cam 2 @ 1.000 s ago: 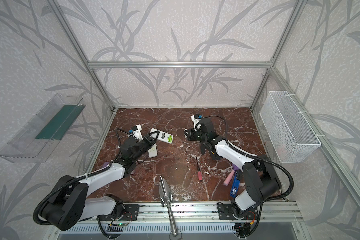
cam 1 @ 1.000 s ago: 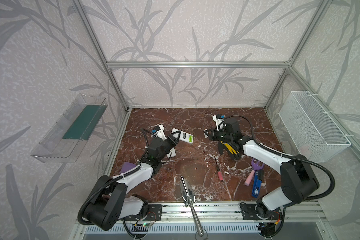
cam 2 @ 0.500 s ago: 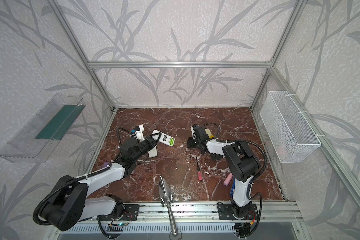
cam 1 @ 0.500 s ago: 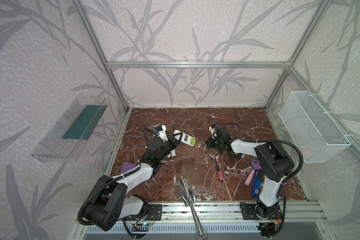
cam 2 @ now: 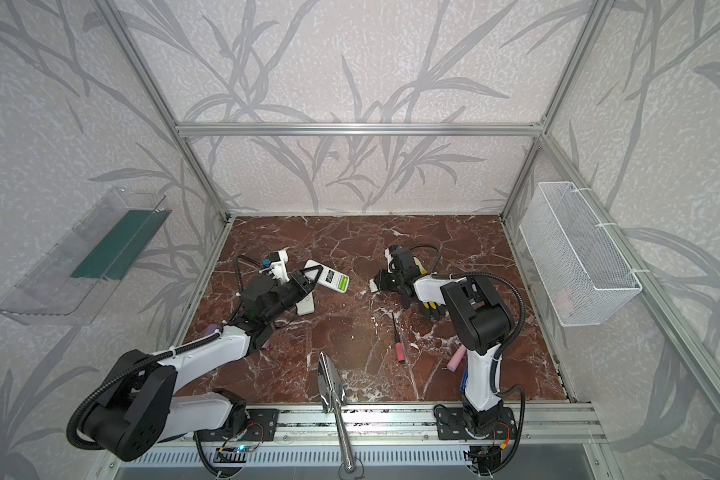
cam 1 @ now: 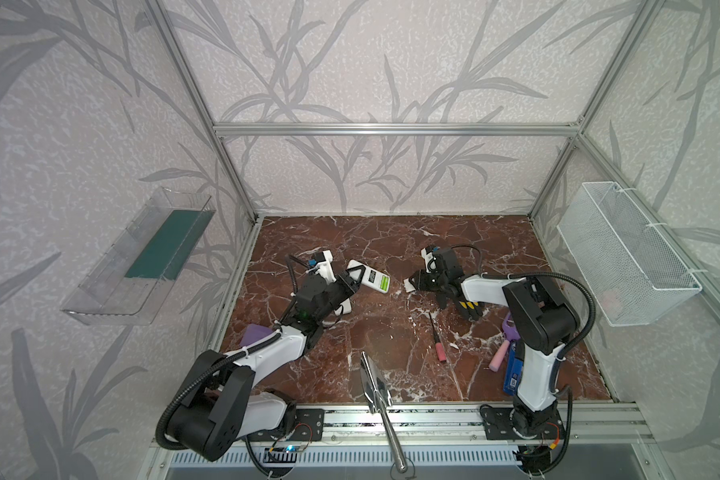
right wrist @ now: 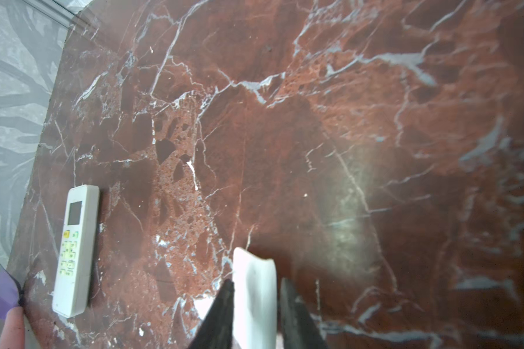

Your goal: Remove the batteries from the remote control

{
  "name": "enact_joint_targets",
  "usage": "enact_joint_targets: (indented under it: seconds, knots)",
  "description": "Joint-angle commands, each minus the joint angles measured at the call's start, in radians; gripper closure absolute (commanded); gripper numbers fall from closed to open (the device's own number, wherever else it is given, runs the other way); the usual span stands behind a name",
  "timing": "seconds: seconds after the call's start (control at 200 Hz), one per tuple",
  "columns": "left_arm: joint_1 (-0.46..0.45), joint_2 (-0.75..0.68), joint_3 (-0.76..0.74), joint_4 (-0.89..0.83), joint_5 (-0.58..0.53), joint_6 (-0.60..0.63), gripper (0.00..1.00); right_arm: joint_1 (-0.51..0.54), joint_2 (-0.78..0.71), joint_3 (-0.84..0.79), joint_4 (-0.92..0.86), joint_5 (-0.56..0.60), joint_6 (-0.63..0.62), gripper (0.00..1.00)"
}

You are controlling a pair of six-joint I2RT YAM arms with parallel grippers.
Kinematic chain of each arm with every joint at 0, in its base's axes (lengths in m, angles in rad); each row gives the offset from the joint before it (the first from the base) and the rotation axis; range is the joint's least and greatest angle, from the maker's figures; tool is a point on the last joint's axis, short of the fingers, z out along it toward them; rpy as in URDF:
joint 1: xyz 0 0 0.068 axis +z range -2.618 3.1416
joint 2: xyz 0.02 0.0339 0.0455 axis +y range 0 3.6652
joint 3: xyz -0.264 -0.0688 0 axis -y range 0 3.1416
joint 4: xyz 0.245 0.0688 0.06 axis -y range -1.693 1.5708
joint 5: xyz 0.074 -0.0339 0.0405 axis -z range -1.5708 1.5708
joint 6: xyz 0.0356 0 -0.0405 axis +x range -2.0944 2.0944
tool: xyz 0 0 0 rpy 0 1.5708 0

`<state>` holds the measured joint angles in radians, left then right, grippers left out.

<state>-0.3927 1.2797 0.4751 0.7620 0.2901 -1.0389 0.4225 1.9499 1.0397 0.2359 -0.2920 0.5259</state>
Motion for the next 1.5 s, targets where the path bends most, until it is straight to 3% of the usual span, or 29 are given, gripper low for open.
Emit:
enact_joint_targets:
  seconds: [0.0, 0.19, 0.385, 0.685, 0.945, 1.19, 1.495]
  knots:
    - [0.003, -0.002, -0.011, 0.021, 0.007, 0.011, 1.00, -0.020, 0.008, -0.018, 0.033, -0.040, 0.011, 0.61]
    - [0.003, -0.004, -0.009, 0.018, 0.013, 0.012, 1.00, -0.031, -0.028, -0.021, 0.021, -0.083, -0.050, 0.41]
    - [0.003, -0.009, 0.002, -0.020, 0.035, 0.045, 1.00, -0.027, -0.130, -0.034, 0.003, -0.190, -0.208, 0.27]
    - [0.003, -0.019, 0.011, -0.062, 0.053, 0.062, 1.00, 0.054, -0.349, -0.057, -0.117, -0.220, -0.526, 0.20]
    - [0.002, -0.018, 0.036, -0.086, 0.130, 0.085, 1.00, 0.267, -0.417, -0.089, -0.109, -0.144, -0.813, 0.16]
    - [0.000, -0.040, 0.037, -0.096, 0.203, 0.117, 1.00, 0.338, -0.375, -0.050, -0.065, 0.035, -0.806, 0.13]
    - [0.000, -0.077, 0.055, -0.189, 0.221, 0.178, 1.00, 0.341, -0.335, 0.025, -0.137, 0.063, -0.776, 0.15]
